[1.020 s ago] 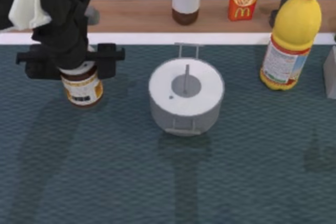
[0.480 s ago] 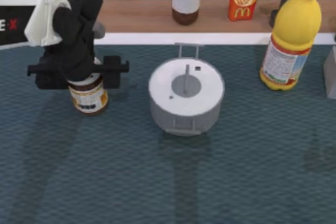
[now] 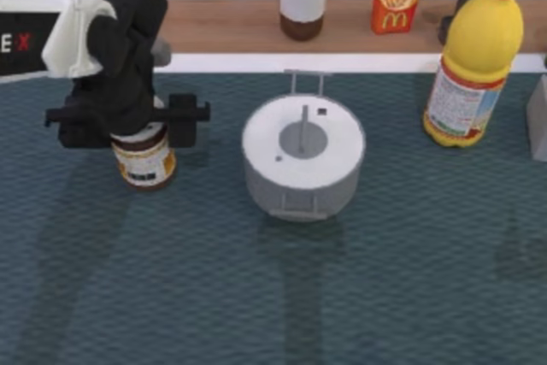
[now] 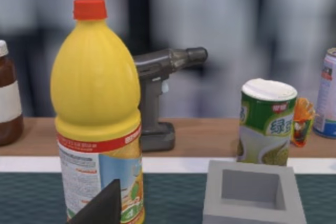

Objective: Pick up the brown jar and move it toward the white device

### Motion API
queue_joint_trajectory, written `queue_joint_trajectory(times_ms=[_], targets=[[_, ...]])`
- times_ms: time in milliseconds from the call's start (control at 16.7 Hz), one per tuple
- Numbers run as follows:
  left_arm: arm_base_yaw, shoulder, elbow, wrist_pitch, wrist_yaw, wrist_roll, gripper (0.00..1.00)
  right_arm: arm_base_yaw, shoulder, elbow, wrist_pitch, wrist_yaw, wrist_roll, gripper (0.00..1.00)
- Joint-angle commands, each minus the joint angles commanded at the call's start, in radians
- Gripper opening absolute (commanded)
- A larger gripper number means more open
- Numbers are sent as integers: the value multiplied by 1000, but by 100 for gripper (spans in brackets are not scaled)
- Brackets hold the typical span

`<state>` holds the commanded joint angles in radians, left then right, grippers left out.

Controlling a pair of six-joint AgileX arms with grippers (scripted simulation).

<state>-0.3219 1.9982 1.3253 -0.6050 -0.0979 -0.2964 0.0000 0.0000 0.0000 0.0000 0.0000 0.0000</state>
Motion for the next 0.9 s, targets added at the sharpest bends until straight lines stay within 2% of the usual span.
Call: queue_joint_trajectory(times_ms=[540,900], targets=[[0,0,0,0,0,0,98,0,0,0,0,0,0,100],[0,0,0,0,0,0,100,0,0,0,0,0,0,100]])
